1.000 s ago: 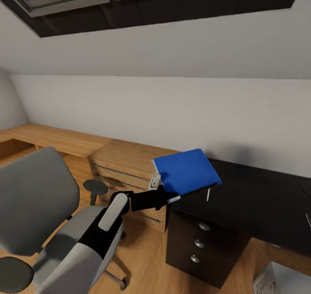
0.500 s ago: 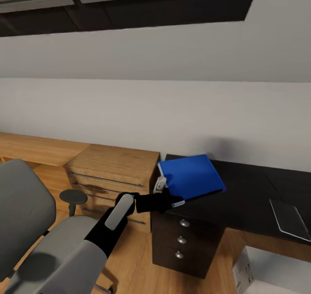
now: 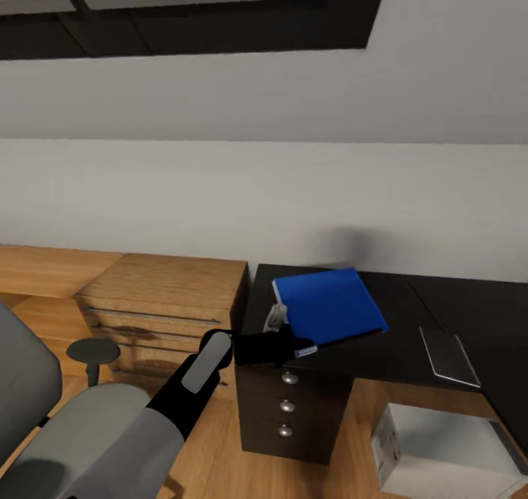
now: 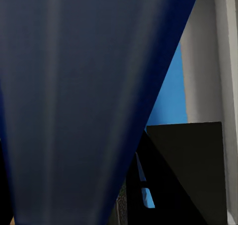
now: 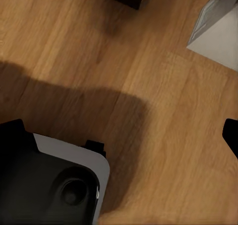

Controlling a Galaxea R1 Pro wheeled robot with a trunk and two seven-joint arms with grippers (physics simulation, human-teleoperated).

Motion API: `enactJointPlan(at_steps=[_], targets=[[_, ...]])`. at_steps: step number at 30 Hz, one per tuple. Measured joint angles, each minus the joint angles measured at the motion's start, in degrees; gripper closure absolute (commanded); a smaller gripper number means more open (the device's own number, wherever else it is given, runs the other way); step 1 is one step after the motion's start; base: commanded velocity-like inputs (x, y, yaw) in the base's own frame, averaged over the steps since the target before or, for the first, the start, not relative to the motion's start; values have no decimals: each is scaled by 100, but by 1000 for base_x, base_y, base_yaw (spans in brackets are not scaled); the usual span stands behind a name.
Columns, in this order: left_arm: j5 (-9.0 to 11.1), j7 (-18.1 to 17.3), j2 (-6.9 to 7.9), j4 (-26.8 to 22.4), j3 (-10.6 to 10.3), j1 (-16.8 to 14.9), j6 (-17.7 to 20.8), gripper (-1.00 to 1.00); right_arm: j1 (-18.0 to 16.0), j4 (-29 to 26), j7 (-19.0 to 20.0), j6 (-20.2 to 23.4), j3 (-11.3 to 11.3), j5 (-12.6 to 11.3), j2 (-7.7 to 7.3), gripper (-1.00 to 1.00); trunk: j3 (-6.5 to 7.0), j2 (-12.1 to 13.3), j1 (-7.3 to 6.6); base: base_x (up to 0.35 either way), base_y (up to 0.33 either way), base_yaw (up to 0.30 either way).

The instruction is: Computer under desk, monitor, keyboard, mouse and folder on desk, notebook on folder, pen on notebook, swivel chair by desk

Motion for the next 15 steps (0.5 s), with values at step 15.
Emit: enactJointPlan(at_steps=[15], targets=[[-88, -35, -1, 309, -830, 4, -1162, 100, 0, -18, -48, -42, -57, -19, 8, -100, 273, 602, -330, 0, 0, -186]])
